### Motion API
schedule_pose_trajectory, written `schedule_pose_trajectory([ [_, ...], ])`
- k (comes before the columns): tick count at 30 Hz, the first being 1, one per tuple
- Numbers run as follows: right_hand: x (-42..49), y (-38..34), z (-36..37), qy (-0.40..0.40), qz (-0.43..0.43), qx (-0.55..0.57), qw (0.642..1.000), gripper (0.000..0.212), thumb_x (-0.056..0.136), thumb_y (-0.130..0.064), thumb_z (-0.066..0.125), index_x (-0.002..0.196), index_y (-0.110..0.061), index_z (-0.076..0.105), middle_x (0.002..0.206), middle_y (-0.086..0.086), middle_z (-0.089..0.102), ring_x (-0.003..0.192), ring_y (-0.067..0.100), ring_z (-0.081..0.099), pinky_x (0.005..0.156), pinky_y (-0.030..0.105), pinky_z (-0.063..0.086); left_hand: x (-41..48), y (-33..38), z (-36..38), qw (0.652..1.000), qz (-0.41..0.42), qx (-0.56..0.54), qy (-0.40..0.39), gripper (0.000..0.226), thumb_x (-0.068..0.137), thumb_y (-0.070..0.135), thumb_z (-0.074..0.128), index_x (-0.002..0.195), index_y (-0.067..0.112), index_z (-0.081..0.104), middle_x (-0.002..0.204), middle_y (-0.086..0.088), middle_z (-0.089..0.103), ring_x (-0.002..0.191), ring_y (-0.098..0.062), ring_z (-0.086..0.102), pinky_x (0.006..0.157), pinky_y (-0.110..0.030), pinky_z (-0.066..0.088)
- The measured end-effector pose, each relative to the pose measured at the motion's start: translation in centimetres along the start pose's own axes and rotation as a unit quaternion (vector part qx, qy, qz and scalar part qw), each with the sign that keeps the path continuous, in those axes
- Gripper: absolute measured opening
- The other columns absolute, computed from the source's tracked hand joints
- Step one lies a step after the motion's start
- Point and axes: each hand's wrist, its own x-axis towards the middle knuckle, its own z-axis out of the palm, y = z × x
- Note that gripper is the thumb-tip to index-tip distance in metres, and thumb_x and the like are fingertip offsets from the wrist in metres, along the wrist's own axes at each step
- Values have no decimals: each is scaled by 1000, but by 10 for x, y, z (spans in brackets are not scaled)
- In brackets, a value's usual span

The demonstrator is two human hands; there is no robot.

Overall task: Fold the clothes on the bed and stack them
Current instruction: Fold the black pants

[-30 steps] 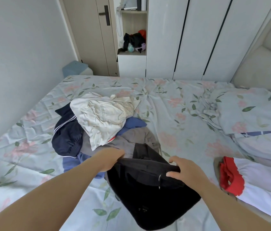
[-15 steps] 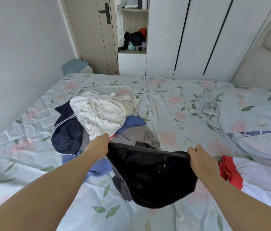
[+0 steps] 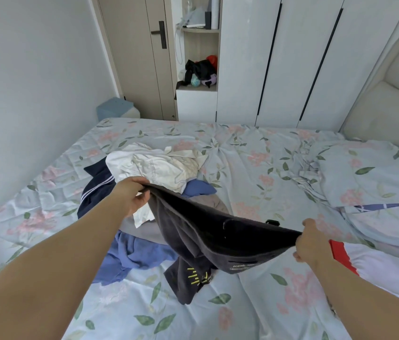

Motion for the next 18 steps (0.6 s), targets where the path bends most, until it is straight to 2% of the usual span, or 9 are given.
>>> schedule_pose_trajectory([
  [1,5,-7,-3,5,25,87,996,21,88,8,34,101,-8,40,81,18,48,58,28,48,68,43,50,-1,7,2,1000,11,-16,10,36,93,-14,34,76,9,55,86,-9,50,71,-19,49,42,-14,49],
  [3,13,-24,-17,36,24,168,985,22,87,11,37,93,-3,53,85,19,53,54,28,51,75,48,54,-3,24,7,998,36,-43,19,33,93,-13,37,76,9,55,87,-8,50,74,-19,51,46,-15,52],
  [5,18,-46,-30,59,-5,179,982,22,89,7,39,96,5,60,82,18,56,56,26,53,76,44,54,-7,42,13,997,65,-50,16,33,93,-13,39,75,9,55,87,-8,51,75,-18,52,49,-15,53],
  [7,18,-68,-33,60,-49,156,985,25,90,-1,42,105,0,62,84,13,57,63,26,55,76,43,52,-16,55,24,995,95,-25,-1,32,92,-13,39,75,8,55,86,-9,50,74,-18,53,49,-14,53],
  [9,3,-85,-24,7,-88,132,987,27,90,-8,46,113,-14,57,91,6,57,71,22,54,73,37,50,-27,61,38,992,119,7,-31,30,93,-13,40,76,7,54,83,-9,51,73,-16,53,49,-14,52],
  [11,-19,-96,-5,-80,-126,106,983,28,91,-15,52,118,-22,50,98,4,55,77,18,53,69,28,43,-37,60,53,991,121,17,-59,26,93,-12,41,78,6,53,81,-9,51,72,-17,53,50,-16,54],
  [15,-50,-107,32,-193,-190,80,959,55,87,-35,63,137,-24,42,137,-2,45,117,15,46,94,28,37,-53,56,74,991,112,-12,-78,23,92,-11,43,79,5,52,78,-12,51,68,-18,53,54,-19,56],
  [17,-58,-113,48,-235,-211,55,947,76,80,-48,67,144,-27,32,145,-8,37,132,17,39,105,32,33,-62,56,80,990,109,-34,-88,22,92,-11,44,79,5,52,77,-12,52,68,-18,54,55,-19,56],
  [18,-62,-117,55,-237,-225,27,945,86,73,-57,68,145,-30,30,145,-11,37,134,19,39,107,37,34,-67,56,82,989,107,-48,-94,21,92,-11,44,80,4,52,76,-12,52,67,-18,54,55,-19,56],
])
